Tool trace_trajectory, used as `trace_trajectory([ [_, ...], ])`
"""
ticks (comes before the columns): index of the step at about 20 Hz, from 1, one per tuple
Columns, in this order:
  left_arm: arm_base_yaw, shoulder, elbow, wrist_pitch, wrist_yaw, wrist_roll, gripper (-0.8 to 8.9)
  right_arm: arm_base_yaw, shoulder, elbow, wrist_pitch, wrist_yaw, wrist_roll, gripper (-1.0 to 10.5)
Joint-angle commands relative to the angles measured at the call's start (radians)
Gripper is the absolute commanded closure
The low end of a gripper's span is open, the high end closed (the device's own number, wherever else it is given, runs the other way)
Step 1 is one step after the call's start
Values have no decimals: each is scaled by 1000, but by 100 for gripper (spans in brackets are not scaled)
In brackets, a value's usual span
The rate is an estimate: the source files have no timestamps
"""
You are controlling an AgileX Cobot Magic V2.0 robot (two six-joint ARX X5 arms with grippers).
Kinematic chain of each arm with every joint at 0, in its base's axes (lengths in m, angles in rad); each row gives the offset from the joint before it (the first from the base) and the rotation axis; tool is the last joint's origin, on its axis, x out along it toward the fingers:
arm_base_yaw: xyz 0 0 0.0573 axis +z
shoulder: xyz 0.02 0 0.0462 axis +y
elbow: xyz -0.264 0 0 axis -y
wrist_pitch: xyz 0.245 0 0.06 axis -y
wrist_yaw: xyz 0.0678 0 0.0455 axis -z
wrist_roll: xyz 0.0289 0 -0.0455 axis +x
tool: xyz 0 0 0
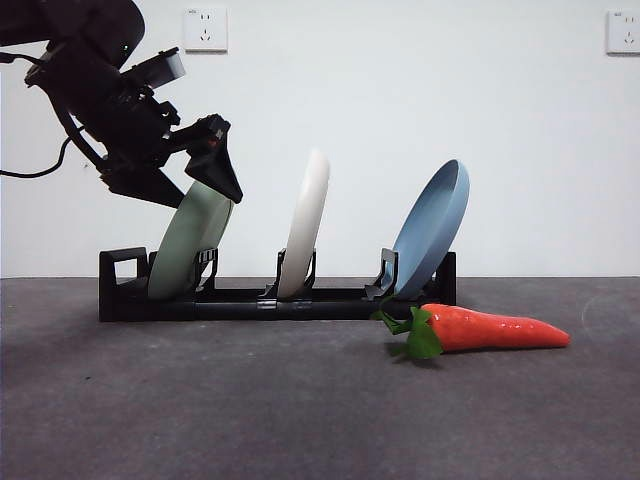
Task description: Take the green plate from the plate rack,put the plate on the table,take the carrot from the table,put the carrot in the plate
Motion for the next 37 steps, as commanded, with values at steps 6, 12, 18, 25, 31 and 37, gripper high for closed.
trace_trajectory([
  [6, 0, 7, 1, -15, 13, 7, 825, 2, 1, 3, 6, -1, -2, 349],
  [12, 12, -8, 3, -8, 85, -27, 822, 2, 1, 3, 6, -1, -3, 349],
  [18, 13, -47, 32, -24, 85, -46, 822, 2, 1, 3, 7, -1, -3, 349],
  [25, 12, -104, 234, -256, 77, -44, 821, 2, 1, 3, 10, -1, -3, 349],
  [31, -94, -325, 291, -500, -80, 173, 819, 2, 1, 3, 36, -1, -3, 349],
  [37, -381, -458, 288, -831, -402, 315, 819, 2, 1, 3, 59, 3, -2, 349],
])
